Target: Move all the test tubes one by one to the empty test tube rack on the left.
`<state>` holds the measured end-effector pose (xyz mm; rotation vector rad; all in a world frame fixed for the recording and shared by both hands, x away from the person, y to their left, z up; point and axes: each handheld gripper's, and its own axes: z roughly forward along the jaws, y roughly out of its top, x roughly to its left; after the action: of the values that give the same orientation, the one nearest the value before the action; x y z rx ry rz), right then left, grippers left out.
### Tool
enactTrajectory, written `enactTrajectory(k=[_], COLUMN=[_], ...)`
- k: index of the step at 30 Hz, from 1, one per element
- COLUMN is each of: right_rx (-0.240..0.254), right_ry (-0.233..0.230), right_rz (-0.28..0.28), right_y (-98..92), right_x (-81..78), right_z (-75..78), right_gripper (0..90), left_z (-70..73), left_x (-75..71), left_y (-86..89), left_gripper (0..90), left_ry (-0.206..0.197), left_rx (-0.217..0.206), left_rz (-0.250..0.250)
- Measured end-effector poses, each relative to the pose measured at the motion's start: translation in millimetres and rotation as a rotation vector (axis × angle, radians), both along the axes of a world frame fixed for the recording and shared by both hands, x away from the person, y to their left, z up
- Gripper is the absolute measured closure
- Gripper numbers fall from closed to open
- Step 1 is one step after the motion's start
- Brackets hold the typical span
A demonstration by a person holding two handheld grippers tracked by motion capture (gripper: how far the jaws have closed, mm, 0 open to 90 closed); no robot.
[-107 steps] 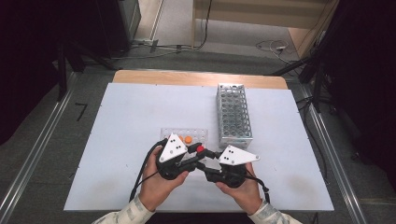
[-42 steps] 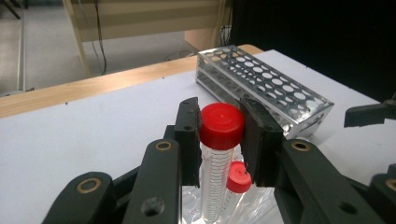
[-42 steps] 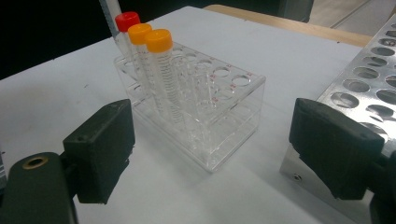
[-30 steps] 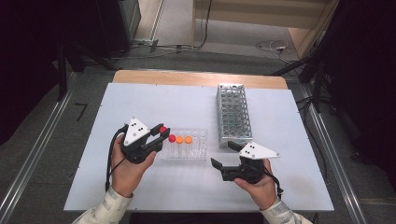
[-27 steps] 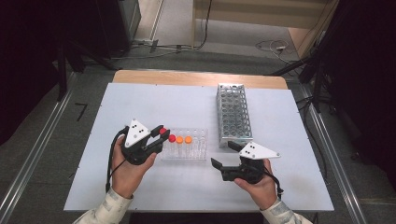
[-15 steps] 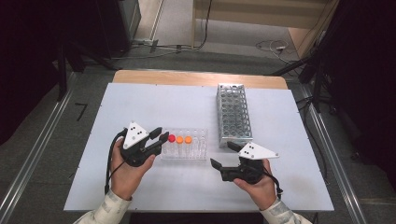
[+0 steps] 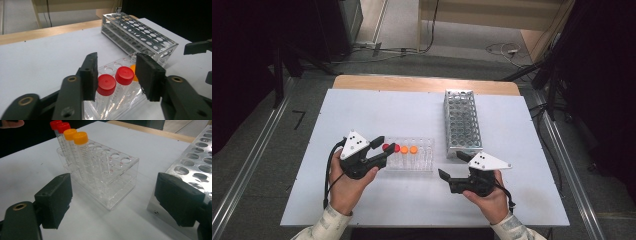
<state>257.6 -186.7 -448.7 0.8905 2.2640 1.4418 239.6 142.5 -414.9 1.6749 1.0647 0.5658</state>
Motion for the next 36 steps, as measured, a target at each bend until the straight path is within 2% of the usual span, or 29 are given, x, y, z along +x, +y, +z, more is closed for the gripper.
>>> enactTrajectory(k=[7,11,36], right_rx=[-0.001,0.002,0.004], right_ry=[0.0,0.002,0.004], right_rz=[-0.013,-0.018,-0.03], right_y=[-2.5,-4.1,-6.3], right_x=[1.9,3.2,4.2], right_z=[-0.1,0.0,0.0], right_gripper=[13.0,13.0,13.0], left_z=[0.8,-1.2,-8.5], left_x=[-2.6,-3.4,-7.7], left_y=[1.6,3.5,13.5], left_gripper=[35.9,30.1,27.8], left_ry=[-0.003,0.0,0.015], left_rx=[-0.039,-0.042,-0.051], left_rz=[0.01,0.019,0.041])
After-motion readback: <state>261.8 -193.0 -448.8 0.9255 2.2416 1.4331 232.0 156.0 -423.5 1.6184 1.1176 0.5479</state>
